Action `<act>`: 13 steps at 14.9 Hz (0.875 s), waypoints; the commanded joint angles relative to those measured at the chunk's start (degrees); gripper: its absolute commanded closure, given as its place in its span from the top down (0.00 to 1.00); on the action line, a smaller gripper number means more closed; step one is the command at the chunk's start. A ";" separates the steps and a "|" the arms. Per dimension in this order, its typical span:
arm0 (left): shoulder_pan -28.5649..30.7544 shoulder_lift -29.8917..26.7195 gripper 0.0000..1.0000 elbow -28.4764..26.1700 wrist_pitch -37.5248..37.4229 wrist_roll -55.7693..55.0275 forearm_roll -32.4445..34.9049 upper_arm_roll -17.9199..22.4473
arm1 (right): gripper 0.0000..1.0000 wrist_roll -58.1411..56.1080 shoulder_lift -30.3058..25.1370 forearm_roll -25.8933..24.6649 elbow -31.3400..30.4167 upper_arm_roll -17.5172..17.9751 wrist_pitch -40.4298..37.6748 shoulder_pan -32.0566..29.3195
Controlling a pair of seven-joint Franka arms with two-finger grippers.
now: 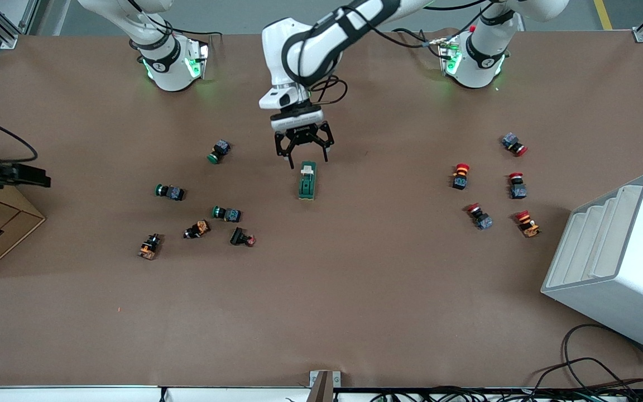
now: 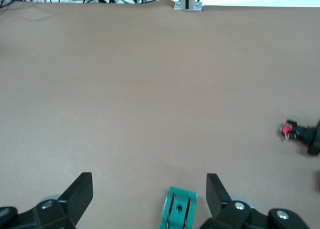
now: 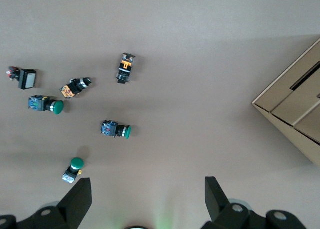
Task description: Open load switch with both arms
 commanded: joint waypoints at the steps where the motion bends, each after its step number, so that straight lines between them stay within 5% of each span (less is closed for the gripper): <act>1: 5.64 -1.80 1.00 4.05 -0.27 11.27 -9.24 -0.29 | 1.00 -0.17 -0.18 -0.68 1.85 1.08 -1.69 -1.23; 6: 17.59 -6.38 1.00 7.21 -1.31 28.60 -25.76 -0.29 | 1.00 -0.09 -0.70 -0.76 1.94 1.35 -5.19 -1.58; 13: 27.44 -6.29 1.00 13.29 -9.75 43.65 -33.09 0.59 | 1.00 -0.70 -6.06 -0.06 0.37 1.35 -10.21 -1.67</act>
